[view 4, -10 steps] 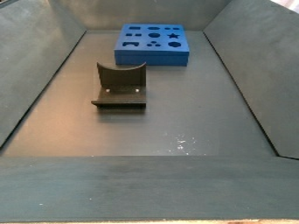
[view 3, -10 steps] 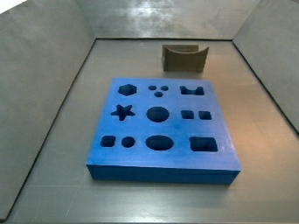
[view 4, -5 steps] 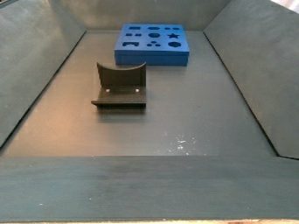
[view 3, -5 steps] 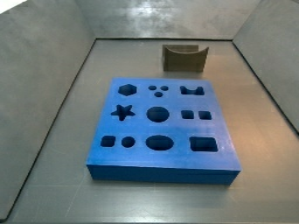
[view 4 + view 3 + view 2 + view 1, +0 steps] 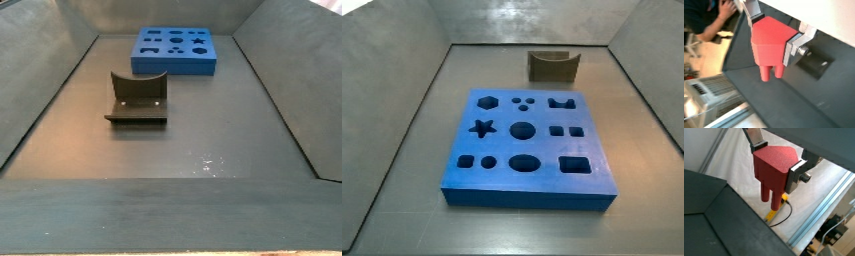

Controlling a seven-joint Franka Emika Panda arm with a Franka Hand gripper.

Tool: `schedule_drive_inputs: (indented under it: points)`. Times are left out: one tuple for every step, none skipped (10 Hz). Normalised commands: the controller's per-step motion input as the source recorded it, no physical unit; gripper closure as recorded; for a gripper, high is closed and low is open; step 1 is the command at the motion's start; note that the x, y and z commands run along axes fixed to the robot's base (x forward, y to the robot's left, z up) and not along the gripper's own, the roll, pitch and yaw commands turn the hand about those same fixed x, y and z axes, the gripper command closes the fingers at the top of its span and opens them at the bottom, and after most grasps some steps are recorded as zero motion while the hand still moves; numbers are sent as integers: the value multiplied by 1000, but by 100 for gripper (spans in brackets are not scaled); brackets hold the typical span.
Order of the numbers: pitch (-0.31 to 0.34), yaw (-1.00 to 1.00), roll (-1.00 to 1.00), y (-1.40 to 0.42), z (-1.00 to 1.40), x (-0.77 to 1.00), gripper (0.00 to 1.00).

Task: Pick up the 3 prong object. Move up. Place the 3 prong object on the fixture. Regrasp the 3 prong object. Move to above the board. Insert the 3 prong object.
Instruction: Move to above the board.

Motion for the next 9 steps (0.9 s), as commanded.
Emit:
schedule_drive_inputs:
  points:
    - [72, -61, -1000, -1000, -373, -635, 100]
    - [58, -49, -1000, -1000, -375, -667, 100]
    - [47, -43, -1000, -1000, -389, -686, 100]
    - [35, -34, -1000, -1000, -388, -710, 100]
    - [26, -25, -1000, -1000, -390, -733, 100]
    - [23, -20, -1000, -1000, -397, -747, 100]
    - [10, -13, -1000, -1000, -402, -792, 100]
    - [-2, -11, -1000, -768, -310, -641, 100]
    - [-23, -4, -1000, -454, -186, -434, 100]
